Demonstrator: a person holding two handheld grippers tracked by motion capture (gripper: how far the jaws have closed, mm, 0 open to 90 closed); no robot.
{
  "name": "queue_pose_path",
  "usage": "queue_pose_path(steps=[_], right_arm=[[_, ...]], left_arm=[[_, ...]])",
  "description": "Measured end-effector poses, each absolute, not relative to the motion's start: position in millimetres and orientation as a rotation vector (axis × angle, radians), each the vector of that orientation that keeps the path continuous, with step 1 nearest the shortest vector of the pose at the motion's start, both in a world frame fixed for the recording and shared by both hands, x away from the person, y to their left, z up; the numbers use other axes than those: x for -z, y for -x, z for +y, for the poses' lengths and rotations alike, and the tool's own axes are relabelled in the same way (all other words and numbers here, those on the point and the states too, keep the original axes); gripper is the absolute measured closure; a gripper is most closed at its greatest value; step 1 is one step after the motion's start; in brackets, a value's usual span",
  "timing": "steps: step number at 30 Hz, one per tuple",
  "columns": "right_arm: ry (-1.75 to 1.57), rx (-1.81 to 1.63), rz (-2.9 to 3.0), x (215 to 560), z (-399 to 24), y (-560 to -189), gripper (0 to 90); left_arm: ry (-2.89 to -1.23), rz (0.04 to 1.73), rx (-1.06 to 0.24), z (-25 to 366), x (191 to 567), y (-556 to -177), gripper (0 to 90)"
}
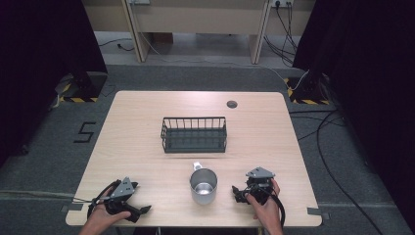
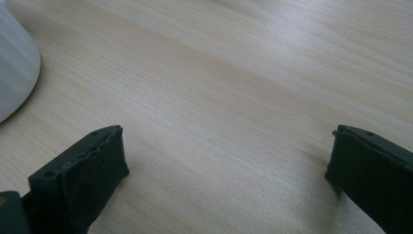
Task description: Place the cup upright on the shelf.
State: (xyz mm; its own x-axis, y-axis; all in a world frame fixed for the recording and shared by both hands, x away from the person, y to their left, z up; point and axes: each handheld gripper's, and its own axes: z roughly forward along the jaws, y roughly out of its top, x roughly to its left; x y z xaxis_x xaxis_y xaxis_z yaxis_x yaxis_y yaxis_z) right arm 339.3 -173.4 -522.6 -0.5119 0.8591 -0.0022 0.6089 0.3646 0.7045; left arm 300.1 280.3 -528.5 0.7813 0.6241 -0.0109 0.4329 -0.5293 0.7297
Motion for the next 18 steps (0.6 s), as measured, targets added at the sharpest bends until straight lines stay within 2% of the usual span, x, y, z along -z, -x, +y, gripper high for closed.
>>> queue_pose_path(steps=[18], right_arm=[[-1.274, -0.917, 2.286, 521, -170, -327, 0.7]], left_arm=[[-2.212, 0.781, -0.324, 280, 529, -300, 0.0]])
